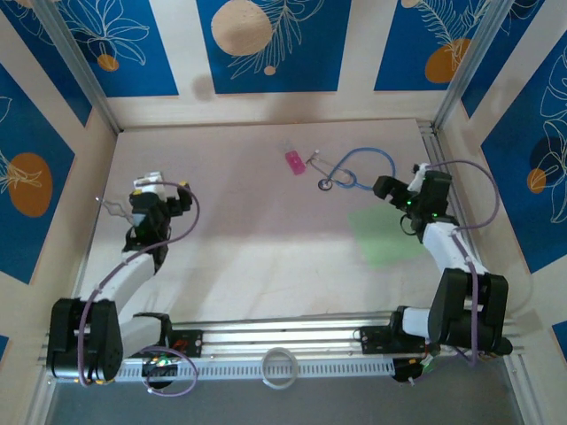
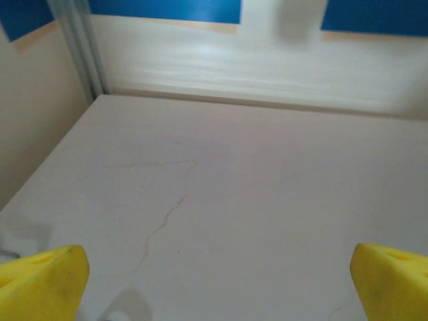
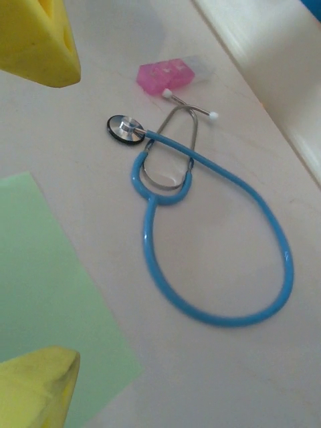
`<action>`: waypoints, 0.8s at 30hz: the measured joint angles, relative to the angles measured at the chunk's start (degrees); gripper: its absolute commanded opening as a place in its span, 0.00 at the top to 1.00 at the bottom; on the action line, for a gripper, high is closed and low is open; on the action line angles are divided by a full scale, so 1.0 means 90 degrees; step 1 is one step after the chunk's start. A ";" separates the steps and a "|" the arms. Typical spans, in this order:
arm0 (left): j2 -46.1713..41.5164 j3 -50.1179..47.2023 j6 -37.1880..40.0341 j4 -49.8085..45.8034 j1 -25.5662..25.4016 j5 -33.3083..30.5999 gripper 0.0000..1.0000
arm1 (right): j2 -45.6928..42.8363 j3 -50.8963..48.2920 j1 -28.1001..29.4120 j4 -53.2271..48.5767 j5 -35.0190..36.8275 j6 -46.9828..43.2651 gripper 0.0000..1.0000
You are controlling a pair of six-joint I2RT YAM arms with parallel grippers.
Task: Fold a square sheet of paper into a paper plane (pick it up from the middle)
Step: Move the square sheet of paper to the center of the table.
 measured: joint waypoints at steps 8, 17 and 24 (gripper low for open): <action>-0.0753 0.0738 -0.1581 -0.2953 0.0005 0.0549 0.00 | 0.0901 0.0233 -0.0777 -0.1205 -0.1795 0.0675 0.12; -0.1547 0.0342 -0.2582 -0.3932 0.0017 0.1314 0.00 | 0.1608 0.0685 -0.0335 -0.2004 -0.1938 0.0656 0.15; -0.2089 0.0172 -0.2625 -0.4082 0.0019 0.1821 0.00 | 0.2225 0.0804 -0.0124 -0.2353 -0.1693 0.0658 0.16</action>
